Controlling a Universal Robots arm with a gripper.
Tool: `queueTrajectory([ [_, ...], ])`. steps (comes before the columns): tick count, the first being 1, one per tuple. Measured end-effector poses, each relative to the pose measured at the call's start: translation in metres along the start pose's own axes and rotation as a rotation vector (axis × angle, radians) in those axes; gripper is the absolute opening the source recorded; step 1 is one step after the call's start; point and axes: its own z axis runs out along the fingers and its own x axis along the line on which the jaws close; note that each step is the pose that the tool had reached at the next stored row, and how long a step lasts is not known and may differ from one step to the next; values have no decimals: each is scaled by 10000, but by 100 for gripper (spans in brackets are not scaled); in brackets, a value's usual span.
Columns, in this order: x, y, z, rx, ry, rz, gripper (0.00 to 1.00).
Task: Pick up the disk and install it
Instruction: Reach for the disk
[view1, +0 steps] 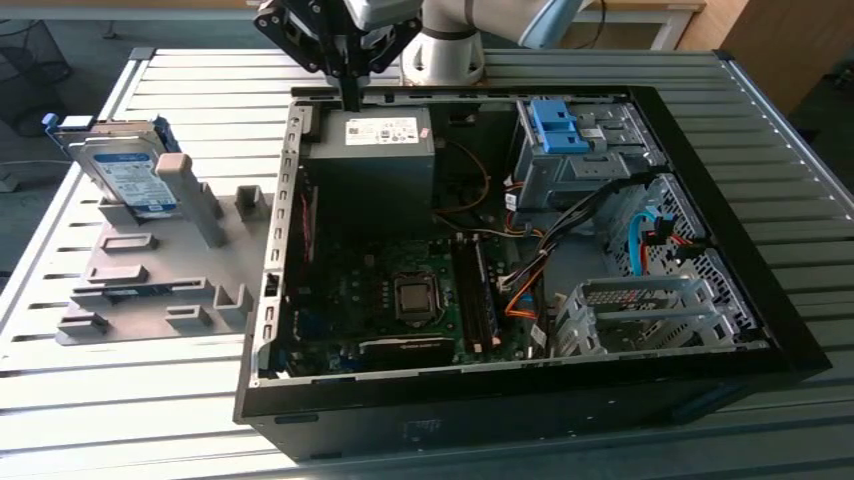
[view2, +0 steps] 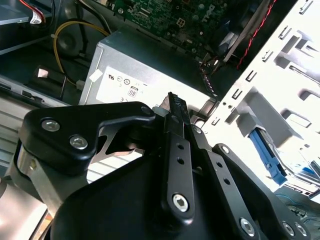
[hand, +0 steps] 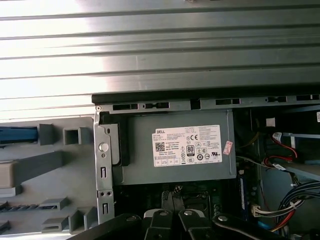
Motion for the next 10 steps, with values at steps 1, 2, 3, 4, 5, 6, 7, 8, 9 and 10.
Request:
queueTrajectory([
  [1, 3, 0, 0, -1, 0, 0, 11],
  [2, 6, 0, 0, -1, 0, 0, 11],
  [3, 10, -1, 0, 0, 0, 1, 11],
  [4, 14, -1, 0, 0, 0, 1, 11],
  [5, 18, -1, 0, 0, 0, 1, 11],
  [6, 22, -2, 0, 0, 0, 1, 11],
  [7, 26, -2, 0, 0, 0, 1, 11],
  [8, 30, -2, 0, 0, 0, 1, 11],
  [9, 34, -3, 0, 0, 0, 0, 11],
  [10, 38, -3, 0, 0, 0, 0, 11],
])
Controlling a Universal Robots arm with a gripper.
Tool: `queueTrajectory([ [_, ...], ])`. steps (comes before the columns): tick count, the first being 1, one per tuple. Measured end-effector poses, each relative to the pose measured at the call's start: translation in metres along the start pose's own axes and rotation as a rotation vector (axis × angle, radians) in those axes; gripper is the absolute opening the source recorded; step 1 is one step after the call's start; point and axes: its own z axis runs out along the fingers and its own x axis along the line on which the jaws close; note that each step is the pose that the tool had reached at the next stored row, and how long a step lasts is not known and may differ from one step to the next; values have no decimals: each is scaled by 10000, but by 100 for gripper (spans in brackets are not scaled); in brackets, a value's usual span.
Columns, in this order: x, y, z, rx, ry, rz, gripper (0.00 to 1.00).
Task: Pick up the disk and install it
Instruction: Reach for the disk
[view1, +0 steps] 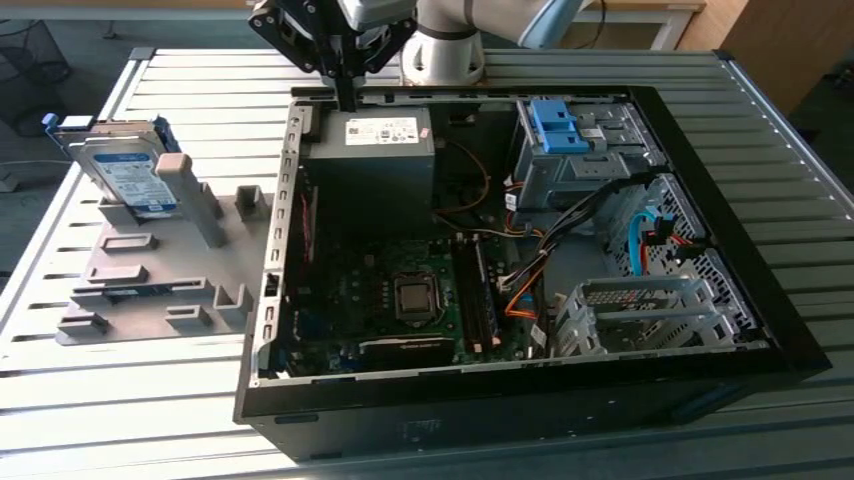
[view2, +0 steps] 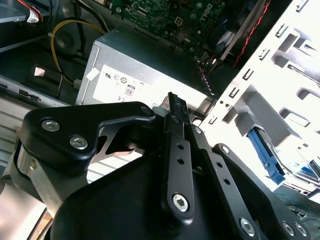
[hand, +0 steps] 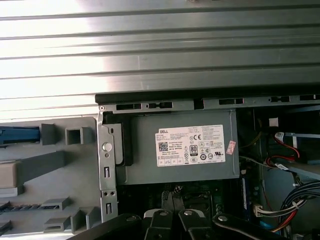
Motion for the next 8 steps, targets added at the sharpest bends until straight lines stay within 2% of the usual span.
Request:
queueTrajectory([
  [8, 35, -3, 0, 0, 0, 1, 11],
])
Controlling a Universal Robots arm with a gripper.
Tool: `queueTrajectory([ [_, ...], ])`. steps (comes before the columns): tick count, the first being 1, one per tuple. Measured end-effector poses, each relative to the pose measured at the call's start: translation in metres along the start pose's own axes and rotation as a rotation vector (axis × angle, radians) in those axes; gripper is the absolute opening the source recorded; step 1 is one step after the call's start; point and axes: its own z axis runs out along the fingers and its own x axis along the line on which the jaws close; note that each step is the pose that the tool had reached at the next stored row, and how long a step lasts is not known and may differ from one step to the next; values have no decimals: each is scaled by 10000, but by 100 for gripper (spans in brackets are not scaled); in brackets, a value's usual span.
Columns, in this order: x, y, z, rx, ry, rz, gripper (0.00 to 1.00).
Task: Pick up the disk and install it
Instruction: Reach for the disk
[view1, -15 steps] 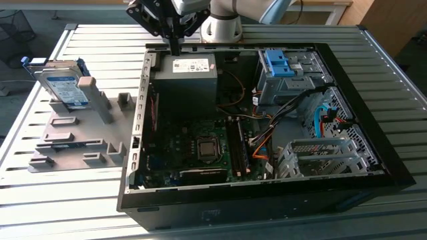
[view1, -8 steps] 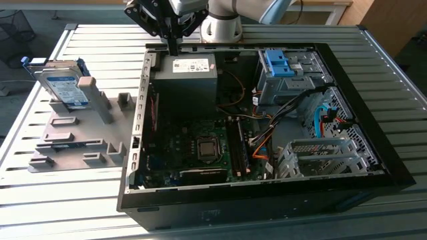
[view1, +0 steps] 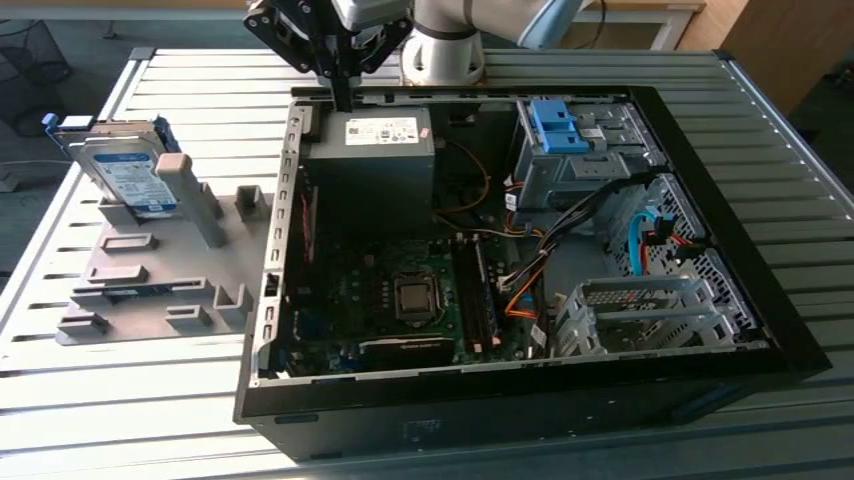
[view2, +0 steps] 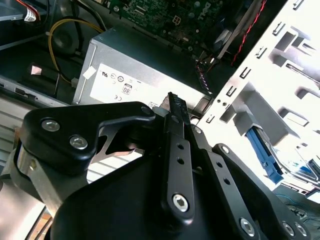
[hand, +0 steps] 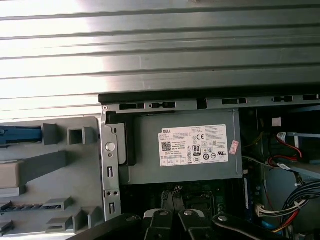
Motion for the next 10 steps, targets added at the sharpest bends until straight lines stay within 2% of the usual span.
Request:
queueTrajectory([
  [10, 55, -5, -1, 1, 1, -1, 11],
])
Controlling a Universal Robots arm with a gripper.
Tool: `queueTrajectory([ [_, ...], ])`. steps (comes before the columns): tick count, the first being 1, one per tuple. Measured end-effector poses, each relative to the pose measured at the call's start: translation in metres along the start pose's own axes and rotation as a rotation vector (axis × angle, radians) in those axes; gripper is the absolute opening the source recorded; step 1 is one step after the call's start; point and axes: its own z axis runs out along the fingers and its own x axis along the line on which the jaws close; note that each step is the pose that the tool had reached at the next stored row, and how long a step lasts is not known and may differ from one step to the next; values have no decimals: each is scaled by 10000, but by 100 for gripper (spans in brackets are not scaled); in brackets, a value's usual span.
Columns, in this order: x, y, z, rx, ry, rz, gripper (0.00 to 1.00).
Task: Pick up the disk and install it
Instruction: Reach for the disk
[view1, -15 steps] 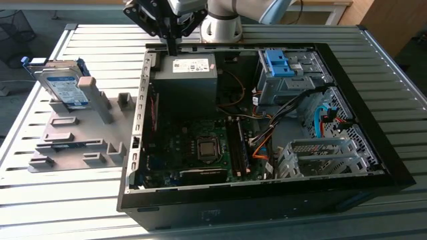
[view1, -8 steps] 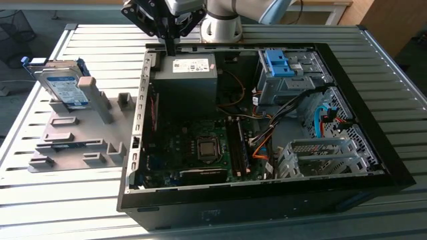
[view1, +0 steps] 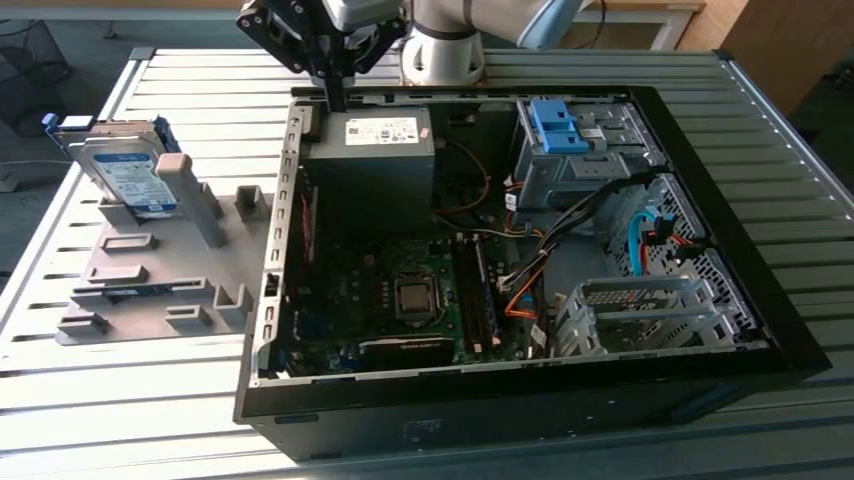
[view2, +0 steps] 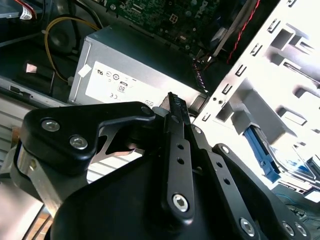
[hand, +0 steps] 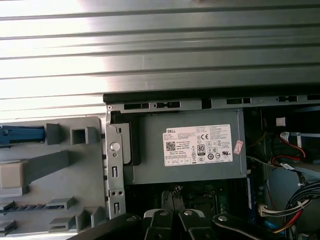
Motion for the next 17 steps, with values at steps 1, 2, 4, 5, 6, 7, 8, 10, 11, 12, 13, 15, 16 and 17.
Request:
queueTrajectory([
  [1, 11, -1, 0, 0, -1, 1, 11],
  [2, 21, -1, 0, -1, -1, 0, 11],
  [4, 47, 1, 0, -1, -1, 0, 11],
  [5, 62, 2, 0, -1, -1, 0, 11],
  [6, 77, 4, 0, -1, -1, 1, 11],
  [7, 91, 7, 0, -1, -1, 1, 11],
  [8, 101, 12, 0, -1, -1, 1, 11],
  [10, 117, 17, 0, -1, -1, 0, 11],
  [11, 124, 20, 0, -2, -1, 1, 11],
  [12, 128, 22, 0, -2, -1, 1, 11],
  [13, 133, 22, 0, -1, -1, 1, 11],
  [15, 145, 23, 0, -1, -1, 1, 11],
  [16, 153, 22, 0, -1, -1, 0, 11],
  [17, 161, 22, 0, -1, -1, 0, 11],
])
